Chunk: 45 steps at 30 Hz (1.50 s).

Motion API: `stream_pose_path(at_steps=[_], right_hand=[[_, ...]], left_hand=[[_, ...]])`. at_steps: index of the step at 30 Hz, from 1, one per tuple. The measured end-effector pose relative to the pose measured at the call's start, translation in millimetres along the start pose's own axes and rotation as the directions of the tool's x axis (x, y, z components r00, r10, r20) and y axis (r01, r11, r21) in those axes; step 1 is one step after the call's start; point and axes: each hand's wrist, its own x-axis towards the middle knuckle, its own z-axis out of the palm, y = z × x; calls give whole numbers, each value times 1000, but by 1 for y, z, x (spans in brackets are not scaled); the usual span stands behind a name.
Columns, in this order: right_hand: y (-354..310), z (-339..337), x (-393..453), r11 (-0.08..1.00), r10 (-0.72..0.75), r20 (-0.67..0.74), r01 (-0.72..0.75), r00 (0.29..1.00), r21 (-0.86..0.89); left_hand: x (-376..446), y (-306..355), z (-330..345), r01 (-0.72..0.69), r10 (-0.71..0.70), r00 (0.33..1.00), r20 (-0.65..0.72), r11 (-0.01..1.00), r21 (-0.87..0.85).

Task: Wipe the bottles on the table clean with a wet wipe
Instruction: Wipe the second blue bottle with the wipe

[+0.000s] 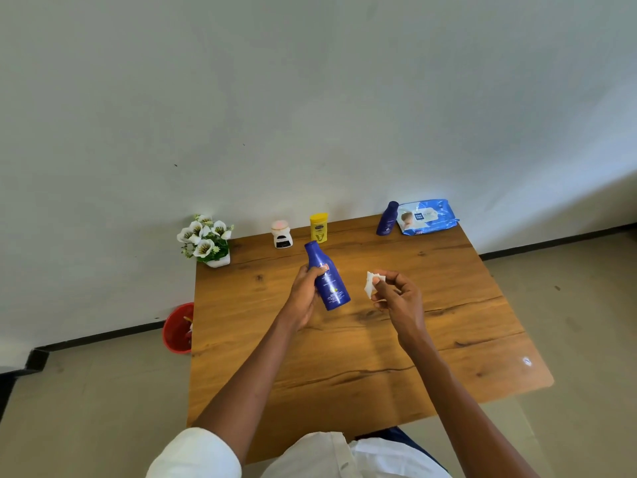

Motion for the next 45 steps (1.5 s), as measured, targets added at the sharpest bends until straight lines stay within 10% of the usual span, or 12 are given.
stream_pose_path(at_steps=[15,45], right_hand=[[32,-78,74,986,132,-33,-134,991,-98],[67,-108,118,962,250,-4,-249,968,-109]], left_hand=[[166,8,83,-97,190,977,-93,791,604],[292,-19,81,-101,169,982,-85,848,520]])
